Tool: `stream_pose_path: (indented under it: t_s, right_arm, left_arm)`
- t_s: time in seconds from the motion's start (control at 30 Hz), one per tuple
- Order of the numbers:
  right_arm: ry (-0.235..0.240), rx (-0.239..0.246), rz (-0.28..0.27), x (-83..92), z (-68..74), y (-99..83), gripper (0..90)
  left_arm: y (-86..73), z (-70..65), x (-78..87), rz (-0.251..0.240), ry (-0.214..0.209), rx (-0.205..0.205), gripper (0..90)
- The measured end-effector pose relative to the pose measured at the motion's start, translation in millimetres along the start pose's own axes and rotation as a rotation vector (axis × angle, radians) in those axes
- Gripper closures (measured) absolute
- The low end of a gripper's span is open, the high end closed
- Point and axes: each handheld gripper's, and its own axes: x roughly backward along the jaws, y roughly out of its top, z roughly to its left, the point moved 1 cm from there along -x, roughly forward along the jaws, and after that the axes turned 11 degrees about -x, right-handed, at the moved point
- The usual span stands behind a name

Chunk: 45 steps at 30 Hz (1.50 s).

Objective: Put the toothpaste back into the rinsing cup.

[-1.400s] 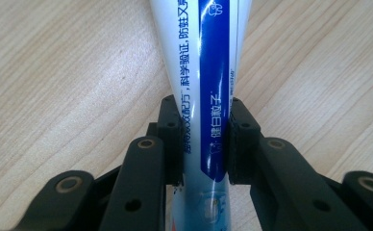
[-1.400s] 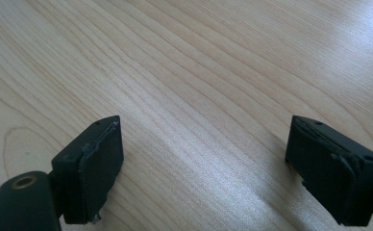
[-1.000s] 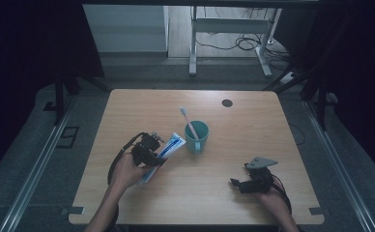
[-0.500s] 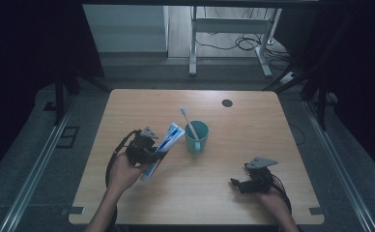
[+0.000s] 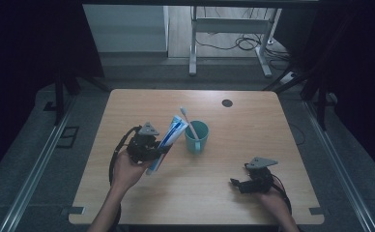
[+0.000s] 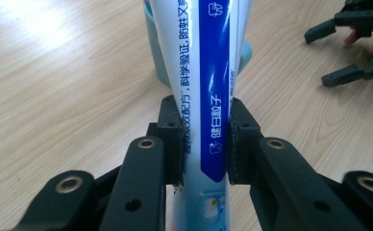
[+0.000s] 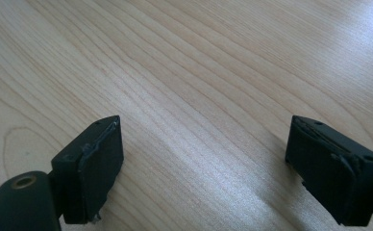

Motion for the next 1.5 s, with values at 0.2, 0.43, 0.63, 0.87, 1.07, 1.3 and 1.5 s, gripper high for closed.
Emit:
stream_pose_path:
  t_s: [0.2, 0.43, 0.63, 0.87, 1.07, 1.3, 1.5]
  right_arm:
    - [0.0, 0.0, 0.002, 0.2, -0.1, 0.0, 13.3]
    - [0.001, 0.0, 0.002, 0.2, -0.1, 0.1, 13.3]
    - [0.0, -0.001, 0.0, 0.1, 0.1, 0.0, 13.3]
    - [-0.001, 0.002, -0.001, -0.1, -0.1, 0.0, 13.3]
    - [-0.001, 0.001, 0.0, 0.0, -0.1, 0.0, 13.3]
    - [-0.001, 0.002, 0.0, 0.0, -0.1, 0.0, 13.3]
    - [0.0, 0.002, 0.0, 0.0, 0.0, 0.0, 13.3]
  left_arm:
    - [7.8, -2.7, -2.2, -0.029, 0.005, 0.0, 72.4]
    - [17.6, -4.0, -5.7, -0.063, 0.014, -0.003, 72.4]
    - [25.9, -5.0, -11.5, -0.087, 0.022, -0.002, 72.3]
    - [37.6, -6.1, -18.7, -0.112, 0.027, -0.01, 72.3]
    - [47.0, -8.2, -25.8, -0.128, 0.035, -0.01, 72.4]
    - [55.5, -7.1, -33.9, -0.155, 0.054, -0.003, 72.4]
    - [63.6, -4.3, -39.3, -0.177, 0.073, 0.008, 72.3]
